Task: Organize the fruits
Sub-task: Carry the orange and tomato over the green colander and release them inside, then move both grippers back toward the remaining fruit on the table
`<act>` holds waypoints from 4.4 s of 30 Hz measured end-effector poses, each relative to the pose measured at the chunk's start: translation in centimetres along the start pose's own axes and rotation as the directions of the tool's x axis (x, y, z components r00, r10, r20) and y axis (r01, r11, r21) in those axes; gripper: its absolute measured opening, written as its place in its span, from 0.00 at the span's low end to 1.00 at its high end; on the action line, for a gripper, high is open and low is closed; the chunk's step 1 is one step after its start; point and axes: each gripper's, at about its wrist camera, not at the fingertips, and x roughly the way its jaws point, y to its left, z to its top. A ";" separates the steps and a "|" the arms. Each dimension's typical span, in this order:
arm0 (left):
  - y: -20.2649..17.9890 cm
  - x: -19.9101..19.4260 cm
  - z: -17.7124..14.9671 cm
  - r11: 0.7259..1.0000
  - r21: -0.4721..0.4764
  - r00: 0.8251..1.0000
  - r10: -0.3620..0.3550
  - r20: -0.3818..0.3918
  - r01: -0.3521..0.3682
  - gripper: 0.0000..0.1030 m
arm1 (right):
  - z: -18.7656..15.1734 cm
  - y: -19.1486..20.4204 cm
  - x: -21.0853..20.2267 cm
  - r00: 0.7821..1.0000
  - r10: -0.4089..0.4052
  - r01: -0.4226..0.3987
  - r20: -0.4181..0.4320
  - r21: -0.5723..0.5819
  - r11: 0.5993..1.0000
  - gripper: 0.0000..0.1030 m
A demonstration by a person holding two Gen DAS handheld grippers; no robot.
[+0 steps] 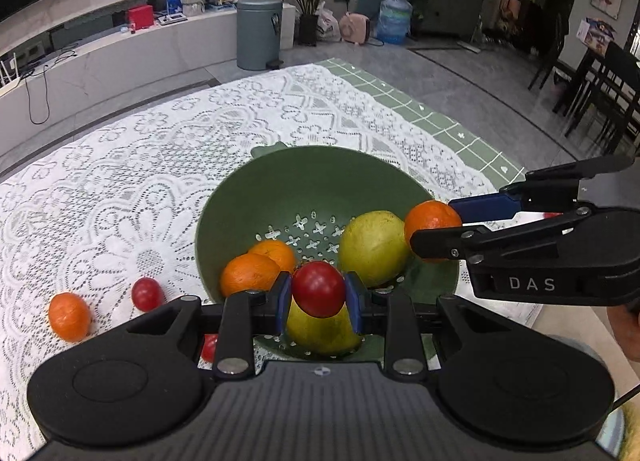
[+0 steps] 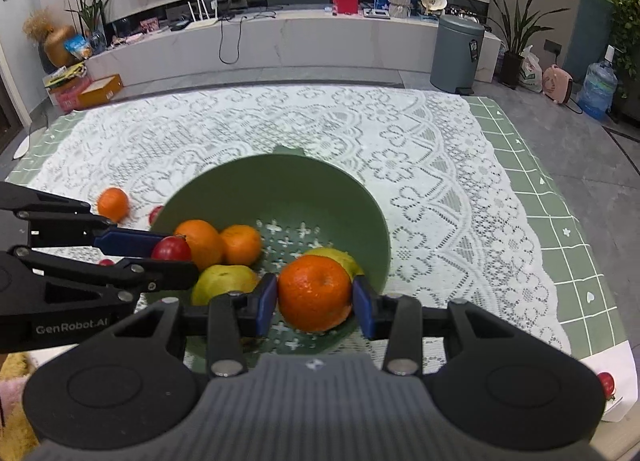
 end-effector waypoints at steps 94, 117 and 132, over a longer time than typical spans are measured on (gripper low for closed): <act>7.9 -8.6 -5.7 0.939 -0.144 0.924 0.335 0.185 -0.311 0.60 | -0.5 10.6 -1.8 0.966 -0.016 -0.016 0.257 0.121 0.993 0.68; 14.5 -8.5 -11.3 0.931 -0.249 0.937 0.312 0.158 -0.268 0.66 | -4.5 18.9 2.6 0.981 0.023 -0.022 0.194 -0.006 1.000 0.71; 15.8 -6.1 -11.8 0.953 -0.254 0.972 0.201 0.122 -0.165 0.49 | -4.1 19.7 5.1 0.994 0.006 -0.001 0.108 -0.047 0.999 0.56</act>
